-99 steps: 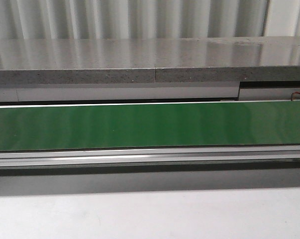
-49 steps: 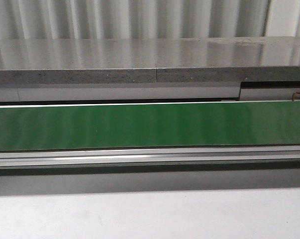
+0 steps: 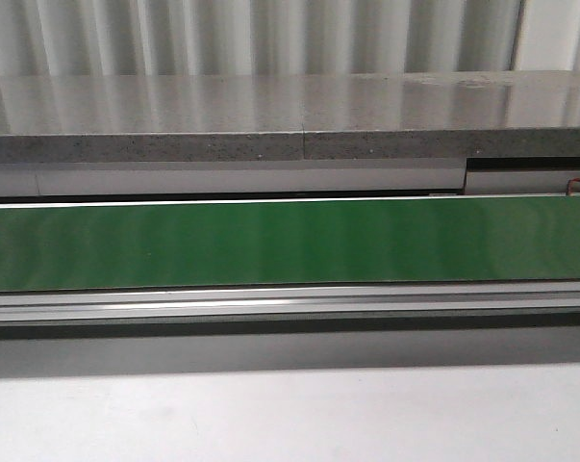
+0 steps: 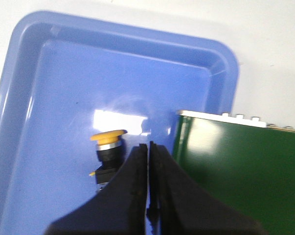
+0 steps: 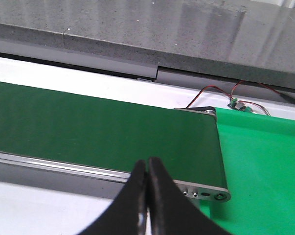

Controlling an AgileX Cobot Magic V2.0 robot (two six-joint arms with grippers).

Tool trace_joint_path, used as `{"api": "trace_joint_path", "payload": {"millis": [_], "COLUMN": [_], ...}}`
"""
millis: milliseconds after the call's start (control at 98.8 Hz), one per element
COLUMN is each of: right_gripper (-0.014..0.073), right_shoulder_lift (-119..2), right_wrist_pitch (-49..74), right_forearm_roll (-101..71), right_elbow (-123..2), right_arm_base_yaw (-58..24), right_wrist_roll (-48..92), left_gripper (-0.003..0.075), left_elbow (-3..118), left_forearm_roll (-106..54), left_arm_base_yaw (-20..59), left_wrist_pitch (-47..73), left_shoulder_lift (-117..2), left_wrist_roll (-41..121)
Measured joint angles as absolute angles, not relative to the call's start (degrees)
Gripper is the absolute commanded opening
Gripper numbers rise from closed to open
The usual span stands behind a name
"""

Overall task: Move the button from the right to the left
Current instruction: 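Open the left gripper and raise it away from the blue tray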

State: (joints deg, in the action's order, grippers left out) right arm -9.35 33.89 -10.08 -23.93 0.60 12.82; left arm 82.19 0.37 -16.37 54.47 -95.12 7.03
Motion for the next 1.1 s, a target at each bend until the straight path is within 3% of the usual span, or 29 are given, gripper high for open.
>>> {"api": "trace_joint_path", "payload": {"millis": [668, 1103], "right_gripper": [-0.0067, -0.0067], "right_shoulder_lift": [-9.3, -9.3], "right_wrist_pitch": [33.9, 33.9], "right_forearm_roll": [-10.1, -10.1], "right_elbow": [-23.9, -23.9], "right_arm_base_yaw": [0.6, 0.6], "right_wrist_roll": [12.7, 12.8], "left_gripper": [-0.0020, -0.0020], "left_elbow": [57.2, 36.0], "left_forearm_roll": [-6.0, -9.7], "left_arm_base_yaw": [1.7, 4.7], "left_wrist_pitch": [35.8, 22.0], "left_shoulder_lift": [-73.1, -55.3], "left_wrist_roll": [6.3, 6.2]}}
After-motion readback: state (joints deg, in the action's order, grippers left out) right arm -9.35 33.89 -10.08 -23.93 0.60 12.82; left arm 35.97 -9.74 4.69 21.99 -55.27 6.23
